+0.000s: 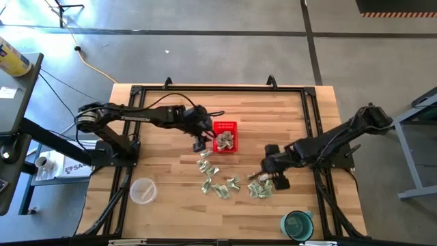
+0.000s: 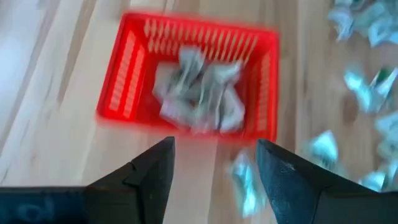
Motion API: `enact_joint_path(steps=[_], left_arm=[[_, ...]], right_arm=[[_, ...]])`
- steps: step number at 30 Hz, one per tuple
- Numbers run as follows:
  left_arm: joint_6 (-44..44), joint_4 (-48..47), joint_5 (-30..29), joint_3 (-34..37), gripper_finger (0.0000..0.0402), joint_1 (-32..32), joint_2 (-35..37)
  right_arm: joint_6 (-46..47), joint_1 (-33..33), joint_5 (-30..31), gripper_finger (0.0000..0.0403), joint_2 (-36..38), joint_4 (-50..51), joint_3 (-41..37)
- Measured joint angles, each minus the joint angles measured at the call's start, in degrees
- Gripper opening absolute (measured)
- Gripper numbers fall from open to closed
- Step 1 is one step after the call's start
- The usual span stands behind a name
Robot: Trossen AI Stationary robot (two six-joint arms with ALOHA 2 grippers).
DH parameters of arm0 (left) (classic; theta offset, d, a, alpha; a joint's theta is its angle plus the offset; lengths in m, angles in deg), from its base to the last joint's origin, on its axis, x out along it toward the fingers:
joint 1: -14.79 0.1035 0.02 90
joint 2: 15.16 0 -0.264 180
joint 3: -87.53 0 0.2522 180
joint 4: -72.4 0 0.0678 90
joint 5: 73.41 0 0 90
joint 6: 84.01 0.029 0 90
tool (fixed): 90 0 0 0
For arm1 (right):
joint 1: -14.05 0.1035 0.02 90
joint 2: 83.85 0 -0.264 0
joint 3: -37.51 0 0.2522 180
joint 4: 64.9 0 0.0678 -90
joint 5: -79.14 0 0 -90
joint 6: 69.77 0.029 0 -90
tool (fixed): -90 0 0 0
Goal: Pick and place items into bin
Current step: Put the green truvia packet into the red bin
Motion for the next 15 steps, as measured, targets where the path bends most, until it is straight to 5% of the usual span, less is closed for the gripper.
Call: enact_joint_path(steps=[15], left_arm=[[-8.8, -8.2, -2.2, 6.9, 0.0174, -1.8, 9.7]], right_arm=[[14.4, 3.3, 2.7, 0.0298, -12.8, -9.6, -0.4]])
